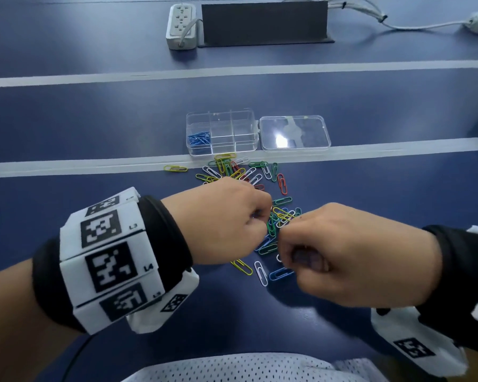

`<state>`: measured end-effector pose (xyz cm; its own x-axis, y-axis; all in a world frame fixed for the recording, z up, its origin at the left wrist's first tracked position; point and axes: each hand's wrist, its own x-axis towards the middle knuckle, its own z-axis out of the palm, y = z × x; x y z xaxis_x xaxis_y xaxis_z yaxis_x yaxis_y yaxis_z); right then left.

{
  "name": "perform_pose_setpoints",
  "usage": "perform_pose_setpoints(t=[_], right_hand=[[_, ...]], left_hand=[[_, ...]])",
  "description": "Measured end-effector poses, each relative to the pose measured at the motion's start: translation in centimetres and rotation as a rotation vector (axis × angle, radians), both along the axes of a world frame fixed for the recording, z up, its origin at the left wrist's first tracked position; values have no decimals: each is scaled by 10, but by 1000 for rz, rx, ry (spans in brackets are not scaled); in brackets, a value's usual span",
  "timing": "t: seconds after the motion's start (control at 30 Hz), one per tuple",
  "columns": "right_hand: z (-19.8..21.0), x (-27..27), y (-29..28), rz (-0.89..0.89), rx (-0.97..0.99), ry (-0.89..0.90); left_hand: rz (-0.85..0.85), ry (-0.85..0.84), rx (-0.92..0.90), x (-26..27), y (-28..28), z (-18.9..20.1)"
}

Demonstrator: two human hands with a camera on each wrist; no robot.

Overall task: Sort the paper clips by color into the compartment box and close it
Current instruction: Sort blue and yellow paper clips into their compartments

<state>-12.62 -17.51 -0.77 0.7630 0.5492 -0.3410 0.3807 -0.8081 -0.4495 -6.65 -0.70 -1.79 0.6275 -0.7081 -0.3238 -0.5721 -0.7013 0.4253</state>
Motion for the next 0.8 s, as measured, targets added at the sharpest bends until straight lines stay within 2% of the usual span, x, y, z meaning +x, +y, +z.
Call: perform_pose_setpoints(t=[0.1, 0.2, 0.33, 0.57, 0.8], right_hand=[[-8, -5, 6, 58, -105, -41], [-11, -6, 12, 57, -256, -20], [-13, -8, 13, 45, -287, -19], [-7, -6, 5, -18, -128, -59], [1, 20, -17, -331, 14, 73]], left_hand=[[-47, -101, 70, -1, -7, -3], [-104, -162, 232, 1, -14, -6], [-139, -177, 279, -2, -22, -7], [-98, -117, 301, -8, -25, -8], [-84, -139, 286, -7, -21, -8]])
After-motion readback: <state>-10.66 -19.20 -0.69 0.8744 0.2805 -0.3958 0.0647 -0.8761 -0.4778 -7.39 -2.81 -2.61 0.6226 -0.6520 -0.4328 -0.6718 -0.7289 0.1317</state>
